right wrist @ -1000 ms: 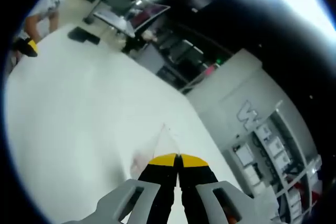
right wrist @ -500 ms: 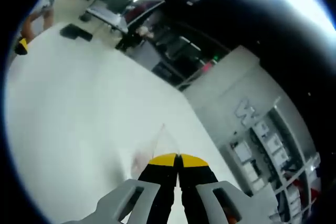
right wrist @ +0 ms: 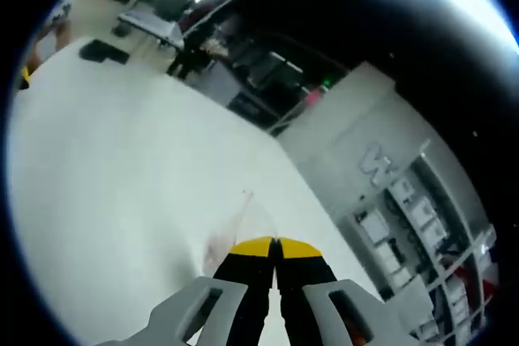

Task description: Open the resealable bag by pulling the two sides of the seal apart until the entire bag opening is separated and visibly accessible.

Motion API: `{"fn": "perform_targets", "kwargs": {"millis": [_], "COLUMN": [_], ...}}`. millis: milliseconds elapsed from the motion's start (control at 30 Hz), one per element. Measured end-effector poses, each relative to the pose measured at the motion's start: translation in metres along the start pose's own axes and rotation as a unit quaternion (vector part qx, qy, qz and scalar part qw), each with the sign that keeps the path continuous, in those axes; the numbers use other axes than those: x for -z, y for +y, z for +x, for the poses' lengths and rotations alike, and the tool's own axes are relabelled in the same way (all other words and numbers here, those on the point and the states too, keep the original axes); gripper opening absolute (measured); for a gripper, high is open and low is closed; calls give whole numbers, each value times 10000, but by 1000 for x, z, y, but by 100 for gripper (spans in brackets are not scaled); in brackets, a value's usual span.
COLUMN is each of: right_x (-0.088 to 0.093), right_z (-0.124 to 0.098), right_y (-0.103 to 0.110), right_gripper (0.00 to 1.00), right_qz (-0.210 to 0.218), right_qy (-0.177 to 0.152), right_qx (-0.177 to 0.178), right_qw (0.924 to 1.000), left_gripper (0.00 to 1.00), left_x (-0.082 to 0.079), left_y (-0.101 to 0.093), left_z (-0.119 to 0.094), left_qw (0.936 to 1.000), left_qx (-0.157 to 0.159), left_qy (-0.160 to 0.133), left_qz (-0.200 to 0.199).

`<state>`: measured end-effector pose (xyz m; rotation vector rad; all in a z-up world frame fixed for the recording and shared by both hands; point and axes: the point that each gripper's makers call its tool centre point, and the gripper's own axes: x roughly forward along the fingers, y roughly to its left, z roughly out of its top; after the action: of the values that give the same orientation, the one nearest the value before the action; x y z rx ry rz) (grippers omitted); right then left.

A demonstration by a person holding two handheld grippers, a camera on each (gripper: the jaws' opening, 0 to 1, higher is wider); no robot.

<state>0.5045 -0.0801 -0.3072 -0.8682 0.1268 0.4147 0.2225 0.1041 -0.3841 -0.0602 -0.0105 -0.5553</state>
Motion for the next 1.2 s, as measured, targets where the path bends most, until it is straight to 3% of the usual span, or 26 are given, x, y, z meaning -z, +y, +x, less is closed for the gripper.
{"fn": "perform_targets", "kwargs": {"millis": [1200], "right_x": [22], "right_z": [39], "right_y": [-14], "right_gripper": [0], "right_qz": [551], "right_qy": [235], "right_qx": [114], "right_qw": [9981], "left_gripper": [90], "left_x": [-4], "left_y": [6], "left_z": [2], "left_qw": [10000], "left_qx": [-51], "left_qy": [45], "left_qz": [17]}}
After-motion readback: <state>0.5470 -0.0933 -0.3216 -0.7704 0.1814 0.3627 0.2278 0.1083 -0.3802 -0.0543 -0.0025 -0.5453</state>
